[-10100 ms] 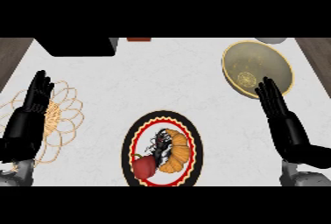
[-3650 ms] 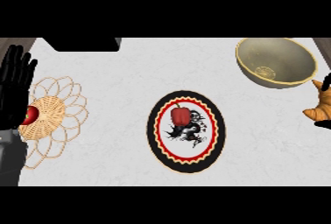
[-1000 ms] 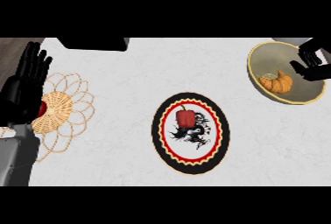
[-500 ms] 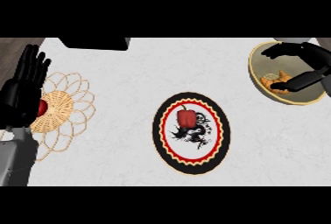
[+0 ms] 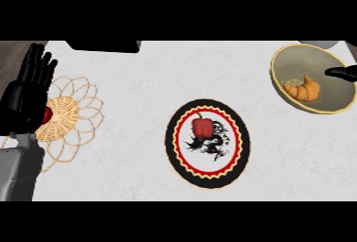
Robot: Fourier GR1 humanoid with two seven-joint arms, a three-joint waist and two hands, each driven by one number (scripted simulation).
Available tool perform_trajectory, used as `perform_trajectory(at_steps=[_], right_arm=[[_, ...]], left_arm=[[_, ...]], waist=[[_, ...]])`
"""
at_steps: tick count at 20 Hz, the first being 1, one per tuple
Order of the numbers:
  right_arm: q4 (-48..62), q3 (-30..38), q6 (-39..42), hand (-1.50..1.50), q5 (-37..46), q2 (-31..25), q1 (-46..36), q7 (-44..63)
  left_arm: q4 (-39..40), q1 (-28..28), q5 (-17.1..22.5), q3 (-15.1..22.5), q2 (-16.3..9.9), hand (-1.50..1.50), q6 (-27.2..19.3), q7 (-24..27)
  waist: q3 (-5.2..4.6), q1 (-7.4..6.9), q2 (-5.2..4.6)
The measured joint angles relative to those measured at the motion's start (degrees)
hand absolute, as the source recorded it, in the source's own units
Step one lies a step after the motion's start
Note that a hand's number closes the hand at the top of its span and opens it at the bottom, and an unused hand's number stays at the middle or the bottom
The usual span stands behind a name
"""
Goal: Pick the croissant from the plate and place it in the bowl
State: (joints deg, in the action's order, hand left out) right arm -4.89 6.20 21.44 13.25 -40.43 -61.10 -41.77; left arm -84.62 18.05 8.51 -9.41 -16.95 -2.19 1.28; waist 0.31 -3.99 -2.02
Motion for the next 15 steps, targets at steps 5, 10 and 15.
perform_trajectory(at_steps=[5, 10, 15], right_arm=[[1.87, 3.66, 3.18, -1.5, -3.43, -5.47, 0.12, 2.74], [2.22, 6.1, 5.81, -1.5, -5.81, -9.46, 1.35, 4.32], [1.71, 7.62, 7.73, -1.5, -7.34, -12.0, 3.6, 5.07]], left_arm=[[-0.22, 0.36, 0.13, 0.0, -0.27, 0.0, 0.48, 0.06], [-0.24, 0.58, 0.18, 0.23, 0.19, 0.0, 0.43, 0.21], [-0.49, 0.61, 0.45, 0.29, 0.52, 0.0, 0.49, 0.24]], waist=[[0.12, -0.7, -0.45], [0.34, -1.08, -1.08], [0.58, -1.26, -1.44]])
